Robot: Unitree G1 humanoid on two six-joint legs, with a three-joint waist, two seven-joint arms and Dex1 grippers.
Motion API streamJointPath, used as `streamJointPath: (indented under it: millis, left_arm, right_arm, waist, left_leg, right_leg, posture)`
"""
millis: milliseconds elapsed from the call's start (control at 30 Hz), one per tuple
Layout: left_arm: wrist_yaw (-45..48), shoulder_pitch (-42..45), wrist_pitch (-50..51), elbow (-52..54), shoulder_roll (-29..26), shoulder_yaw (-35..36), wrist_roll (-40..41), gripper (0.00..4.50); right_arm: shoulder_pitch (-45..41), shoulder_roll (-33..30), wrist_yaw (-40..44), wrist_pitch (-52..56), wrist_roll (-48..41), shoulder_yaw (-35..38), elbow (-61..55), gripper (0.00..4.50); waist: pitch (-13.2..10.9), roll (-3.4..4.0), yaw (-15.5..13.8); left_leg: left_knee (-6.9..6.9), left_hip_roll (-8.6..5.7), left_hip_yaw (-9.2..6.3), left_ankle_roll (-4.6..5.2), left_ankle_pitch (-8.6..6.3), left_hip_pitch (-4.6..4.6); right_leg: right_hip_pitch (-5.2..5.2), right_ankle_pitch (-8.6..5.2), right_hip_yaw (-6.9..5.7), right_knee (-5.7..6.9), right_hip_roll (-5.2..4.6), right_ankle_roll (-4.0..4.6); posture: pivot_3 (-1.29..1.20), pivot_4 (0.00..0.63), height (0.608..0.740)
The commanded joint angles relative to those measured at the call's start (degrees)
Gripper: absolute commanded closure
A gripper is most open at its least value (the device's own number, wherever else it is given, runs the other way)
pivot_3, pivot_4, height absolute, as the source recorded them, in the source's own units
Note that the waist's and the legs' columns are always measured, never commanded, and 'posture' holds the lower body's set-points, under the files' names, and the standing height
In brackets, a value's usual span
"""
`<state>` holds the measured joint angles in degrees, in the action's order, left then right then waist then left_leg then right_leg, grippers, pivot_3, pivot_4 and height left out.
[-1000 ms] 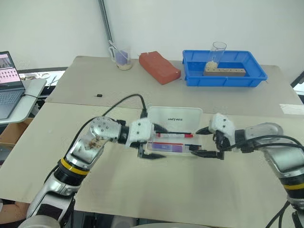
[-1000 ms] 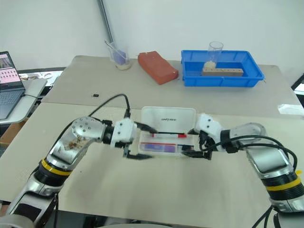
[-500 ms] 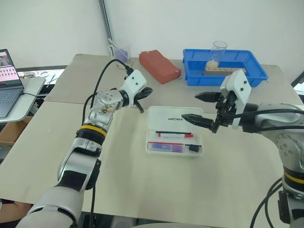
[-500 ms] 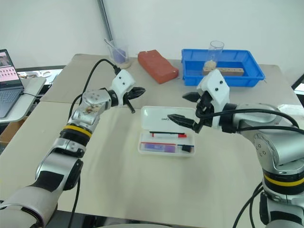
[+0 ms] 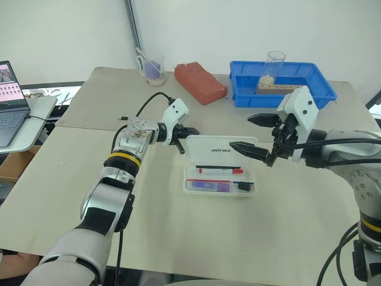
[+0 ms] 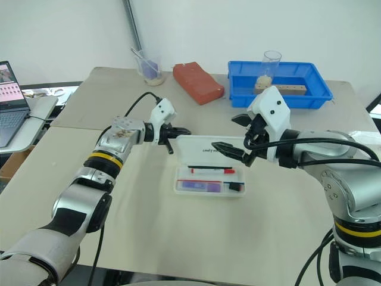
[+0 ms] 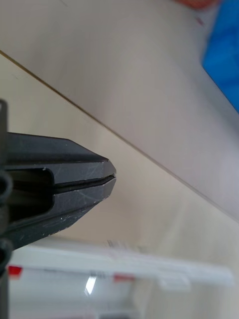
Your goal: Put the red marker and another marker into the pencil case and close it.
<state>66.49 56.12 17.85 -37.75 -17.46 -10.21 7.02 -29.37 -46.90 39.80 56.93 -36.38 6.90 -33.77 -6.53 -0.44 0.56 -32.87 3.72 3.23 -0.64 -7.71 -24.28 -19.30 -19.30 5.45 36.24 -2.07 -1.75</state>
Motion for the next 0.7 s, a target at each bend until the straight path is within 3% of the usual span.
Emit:
streamJointPath:
  millis: [33, 200, 300, 433, 567, 700]
  left_arm:
    - [7.8, -4.1, 4.2, 12.4, -2.9, -2.5, 2.9, 4.45]
    - [5.5, -11.0, 1.4, 21.0, -4.1, -7.8, -1.5, 4.45]
    - [4.6, -15.8, -1.3, 25.5, -4.8, -12.4, -4.9, 4.45]
    - [1.3, -19.5, -9.3, 26.6, -6.8, -18.4, -12.8, 4.45]
    - [-0.3, -20.0, -11.1, 27.1, -6.9, -18.4, -13.5, 4.45]
    - [-1.8, -18.0, -11.0, 26.4, -7.5, -12.9, -10.1, 4.45]
  right_arm:
    - [-0.4, -2.9, 1.8, 0.7, -2.3, 1.8, -2.5, 0.0]
    - [3.5, -8.7, 7.1, 0.7, -4.3, 0.3, -4.5, 0.0]
    - [9.2, -12.2, 9.5, -2.5, -1.0, -2.5, -5.9, 0.0]
    - [13.4, -12.1, 8.7, -8.0, 4.1, -5.0, -4.0, 0.0]
    - [14.4, -11.5, 9.0, -10.3, 5.5, -4.9, -1.9, 0.0]
    - [15.2, -11.6, 9.9, -12.4, 6.3, -4.2, 0.5, 0.0]
  waist:
    - [0.0, 0.04, 0.2]
    - [0.0, 0.04, 0.2]
    - [0.0, 0.02, 0.1]
    - [0.0, -0.07, 0.1]
    - [0.1, 0.01, 0.1]
    - [0.1, 0.0, 0.2]
  left_leg:
    - [0.02, 0.01, 0.0, 0.0, 0.0, 0.03]
    - [0.02, 0.06, -0.02, 0.0, 0.0, 0.12]
    - [-0.03, 0.04, -0.04, 0.0, 0.0, 0.1]
    - [-0.1, 0.03, -0.04, 0.01, 0.0, 0.08]
    - [-0.12, 0.01, 0.02, 0.01, 0.0, 0.22]
    - [-0.12, 0.03, 0.0, 0.01, 0.0, 0.17]
  right_leg:
    - [0.03, 0.0, 0.0, 0.0, 0.0, 0.01]
    - [0.09, 0.01, 0.01, 0.01, 0.04, 0.04]
    - [0.18, 0.0, 0.03, -0.08, 0.02, 0.04]
    - [0.17, 0.01, 0.04, -0.05, -0.01, 0.04]
    - [0.28, 0.0, 0.07, -0.07, -0.04, 0.03]
    - [0.22, 0.0, 0.05, -0.05, -0.01, 0.03]
  posture:
    - [0.0, 0.15, 0.74]
    - [0.0, 0.15, 0.74]
    - [0.0, 0.15, 0.74]
    - [0.0, 0.15, 0.74]
    - [0.0, 0.15, 0.74]
    - [0.0, 0.15, 0.74]
